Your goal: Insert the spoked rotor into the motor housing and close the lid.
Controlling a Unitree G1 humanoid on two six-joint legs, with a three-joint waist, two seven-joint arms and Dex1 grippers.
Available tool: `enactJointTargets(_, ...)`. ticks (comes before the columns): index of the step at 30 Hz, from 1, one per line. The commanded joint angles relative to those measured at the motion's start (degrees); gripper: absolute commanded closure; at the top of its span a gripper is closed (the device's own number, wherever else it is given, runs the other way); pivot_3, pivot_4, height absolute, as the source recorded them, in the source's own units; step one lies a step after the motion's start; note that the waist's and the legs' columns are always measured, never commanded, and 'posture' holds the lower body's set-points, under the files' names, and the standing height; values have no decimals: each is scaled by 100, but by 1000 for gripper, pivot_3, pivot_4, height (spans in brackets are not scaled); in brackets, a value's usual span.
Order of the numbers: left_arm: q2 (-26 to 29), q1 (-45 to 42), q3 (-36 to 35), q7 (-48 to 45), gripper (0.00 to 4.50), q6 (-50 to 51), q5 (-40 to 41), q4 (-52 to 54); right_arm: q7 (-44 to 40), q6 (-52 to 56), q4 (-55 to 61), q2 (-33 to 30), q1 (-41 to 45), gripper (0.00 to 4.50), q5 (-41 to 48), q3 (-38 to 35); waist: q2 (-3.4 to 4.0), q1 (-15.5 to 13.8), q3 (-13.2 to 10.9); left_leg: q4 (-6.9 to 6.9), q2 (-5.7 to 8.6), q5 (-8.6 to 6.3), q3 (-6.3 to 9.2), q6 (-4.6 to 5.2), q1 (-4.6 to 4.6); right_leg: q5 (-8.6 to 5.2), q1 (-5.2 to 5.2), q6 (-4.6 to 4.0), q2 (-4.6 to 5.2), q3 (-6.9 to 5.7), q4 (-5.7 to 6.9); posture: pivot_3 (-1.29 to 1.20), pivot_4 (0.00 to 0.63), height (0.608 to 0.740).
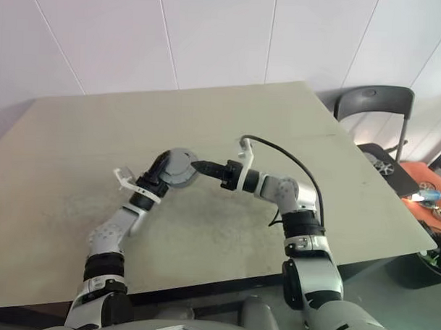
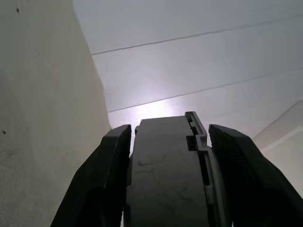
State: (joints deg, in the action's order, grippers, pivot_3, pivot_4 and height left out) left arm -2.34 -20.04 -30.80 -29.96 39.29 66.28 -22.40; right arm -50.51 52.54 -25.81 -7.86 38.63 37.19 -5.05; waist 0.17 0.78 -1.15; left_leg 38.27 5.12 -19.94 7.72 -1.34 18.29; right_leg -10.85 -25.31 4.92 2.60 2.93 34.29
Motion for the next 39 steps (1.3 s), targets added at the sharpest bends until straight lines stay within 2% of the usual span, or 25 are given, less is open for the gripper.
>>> enactJointTargets(1,-26,-142,-14,-216,1893,56,260,309,-32,-42,16,46,181,1989,91,-93,0,0,0,0,0,0,0,0,0,0,0,0,0,0,0,0,0,740)
enactJointTargets(19,-34,-95,343,-386,1893,445,54,388,-70,7,88,44,126,1989,53,11,0,2,0,0,0,0,0,0,1,0,0,0,0,0,0,0,0,740)
enactJointTargets(36,-24,-210,354,-685,1893,682,109,460,-48,57,-98,30,145,1989,-174,142,0,3,0,0,0,0,0,0,0,0,0,0,-1,0,1,0,0,740)
enactJointTargets(39,-20,-208,346,-660,1893,684,103,458,-92,72,-57,42,133,2617,-153,114,0,5,0,0,0,0,0,0,0,0,0,0,-1,0,1,0,0,740)
